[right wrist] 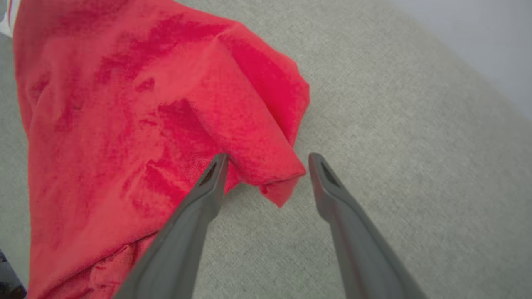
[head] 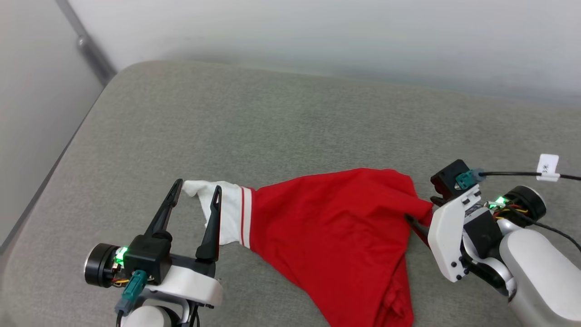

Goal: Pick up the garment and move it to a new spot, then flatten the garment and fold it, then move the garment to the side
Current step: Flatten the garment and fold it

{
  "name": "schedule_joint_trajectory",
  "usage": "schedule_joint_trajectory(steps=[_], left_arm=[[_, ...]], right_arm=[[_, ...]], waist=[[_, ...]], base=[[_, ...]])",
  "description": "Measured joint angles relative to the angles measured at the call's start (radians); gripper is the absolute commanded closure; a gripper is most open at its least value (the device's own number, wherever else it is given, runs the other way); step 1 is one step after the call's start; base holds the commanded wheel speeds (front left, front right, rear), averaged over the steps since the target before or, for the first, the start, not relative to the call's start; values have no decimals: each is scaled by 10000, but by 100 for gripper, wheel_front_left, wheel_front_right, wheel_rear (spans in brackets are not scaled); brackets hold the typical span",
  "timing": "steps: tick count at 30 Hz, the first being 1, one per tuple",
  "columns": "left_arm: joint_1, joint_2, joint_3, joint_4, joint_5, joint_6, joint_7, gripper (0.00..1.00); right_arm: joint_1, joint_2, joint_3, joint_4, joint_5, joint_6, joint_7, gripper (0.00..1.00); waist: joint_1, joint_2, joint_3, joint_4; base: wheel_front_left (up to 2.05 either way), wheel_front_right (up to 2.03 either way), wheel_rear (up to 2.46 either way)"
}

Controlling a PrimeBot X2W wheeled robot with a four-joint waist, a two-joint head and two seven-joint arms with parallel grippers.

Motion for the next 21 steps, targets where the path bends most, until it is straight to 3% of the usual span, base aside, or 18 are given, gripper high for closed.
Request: schedule_joint_trajectory(steps=[4, 5, 6, 7, 14, 21], left_arm=[[1, -138, 138, 100, 84, -144, 0, 0], [1, -138, 138, 100, 84, -144, 0, 0], [11, -207, 188, 140, 144, -207, 0, 0], [14, -242, 207, 151, 173, -230, 0, 0], [155, -378, 456, 253, 290, -341, 0, 0], [312, -456, 727, 257, 420, -518, -2, 0]], right_arm=[[-276, 88, 234, 723, 205, 0, 132, 0], [-276, 88, 234, 723, 205, 0, 132, 42], [-306, 102, 422, 989, 259, 0, 100, 95], [-307, 98, 495, 1058, 255, 0, -31, 100], [-282, -65, 270, 1287, 167, 2, -988, 100], [154, -1037, -663, 587, -282, 2, -1427, 100]], waist=[[0, 0, 129, 357], [0, 0, 129, 357], [0, 1, 172, 487], [0, 0, 184, 531], [0, 0, 56, 457], [0, 0, -170, -47]], base=[[0, 0, 0], [0, 0, 0], [0, 0, 0], [0, 0, 0], [0, 0, 0], [0, 0, 0]])
